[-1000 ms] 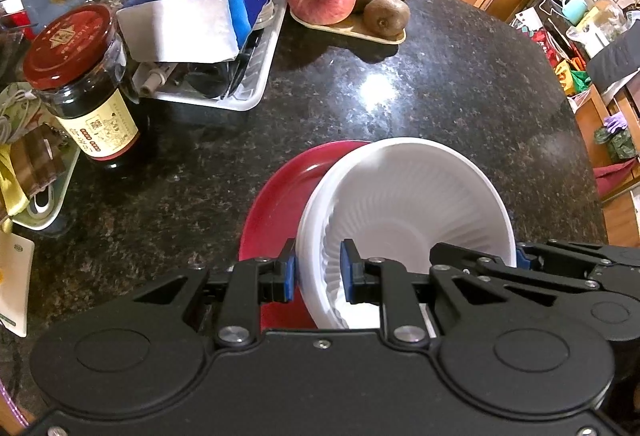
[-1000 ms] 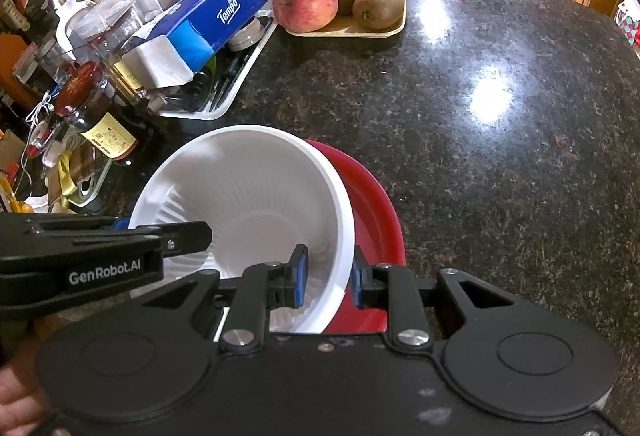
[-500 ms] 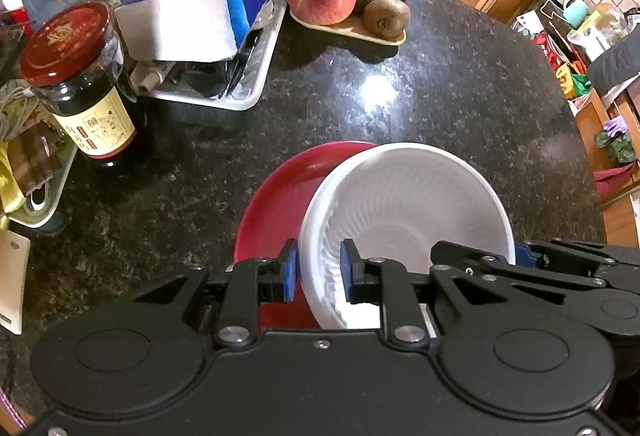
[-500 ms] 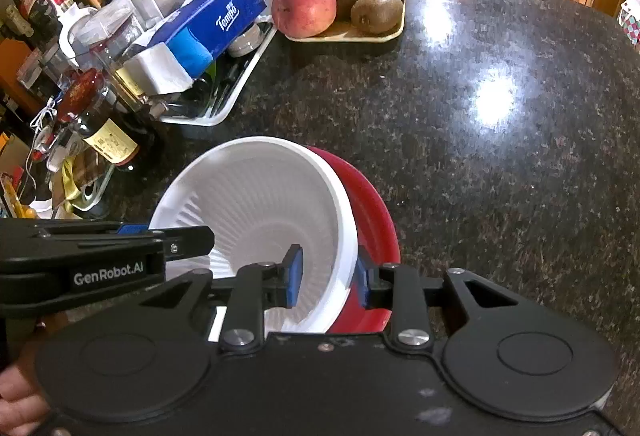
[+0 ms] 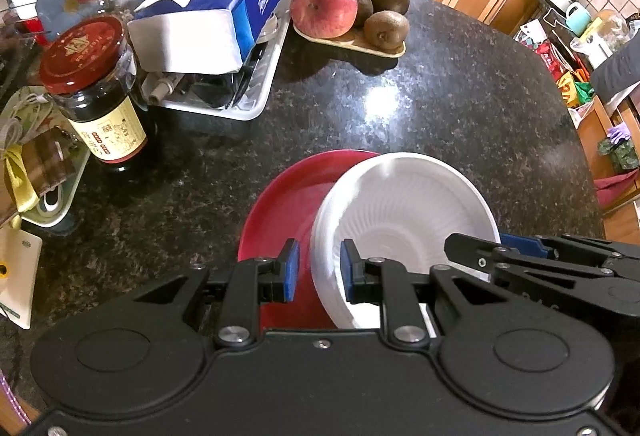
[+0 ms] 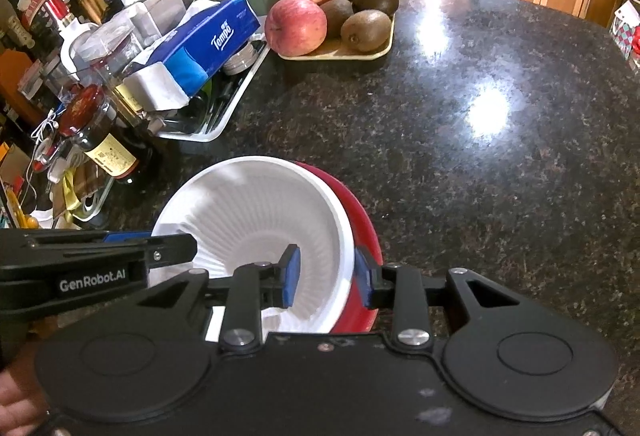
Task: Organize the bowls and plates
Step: 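Lower the white bowls onto the red plates and open both grippers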
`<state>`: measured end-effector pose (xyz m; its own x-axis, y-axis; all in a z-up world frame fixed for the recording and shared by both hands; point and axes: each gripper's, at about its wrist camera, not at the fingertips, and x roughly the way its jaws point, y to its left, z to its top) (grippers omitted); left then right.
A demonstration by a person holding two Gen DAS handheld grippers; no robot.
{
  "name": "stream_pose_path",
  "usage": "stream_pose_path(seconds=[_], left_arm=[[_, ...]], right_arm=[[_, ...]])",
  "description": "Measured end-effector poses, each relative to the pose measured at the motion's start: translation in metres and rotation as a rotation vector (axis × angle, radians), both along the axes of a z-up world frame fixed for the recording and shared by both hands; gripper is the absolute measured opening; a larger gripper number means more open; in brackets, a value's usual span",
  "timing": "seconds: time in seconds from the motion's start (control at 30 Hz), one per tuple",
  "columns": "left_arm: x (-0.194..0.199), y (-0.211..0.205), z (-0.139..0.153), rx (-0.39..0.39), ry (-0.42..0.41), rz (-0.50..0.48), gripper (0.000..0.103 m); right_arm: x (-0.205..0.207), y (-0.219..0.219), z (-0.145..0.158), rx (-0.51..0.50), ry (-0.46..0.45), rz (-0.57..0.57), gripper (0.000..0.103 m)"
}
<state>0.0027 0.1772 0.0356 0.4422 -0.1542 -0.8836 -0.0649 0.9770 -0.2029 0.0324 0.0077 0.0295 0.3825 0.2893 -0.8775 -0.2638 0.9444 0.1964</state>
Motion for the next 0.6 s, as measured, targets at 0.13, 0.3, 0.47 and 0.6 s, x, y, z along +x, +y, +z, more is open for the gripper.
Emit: stream_pose_path(seconds=[0.13,0.3,0.47,0.6], left_arm=[[-0.003,-0.003,0.004,0.011,-0.009,0.004,0.028],[-0.010,-0.007,0.010,0.044,-0.034,0.004,0.028],[-0.018,-0.012,0.019,0.081,-0.067,0.002,0.028],[-0.023,-0.017,0.026,0.126,-0.094,0.002,0.028]], right_arm=[[-0.005,-0.003,0.008,-0.010,-0.036,-0.005,0.033],[-0.015,-0.008,0.021,-0.019,-0.095,-0.018,0.033],[-0.027,-0.012,0.034,-0.023,-0.153,-0.025,0.034],[-0.037,-0.016,0.040,-0.032,-0.188,-0.037,0.035]])
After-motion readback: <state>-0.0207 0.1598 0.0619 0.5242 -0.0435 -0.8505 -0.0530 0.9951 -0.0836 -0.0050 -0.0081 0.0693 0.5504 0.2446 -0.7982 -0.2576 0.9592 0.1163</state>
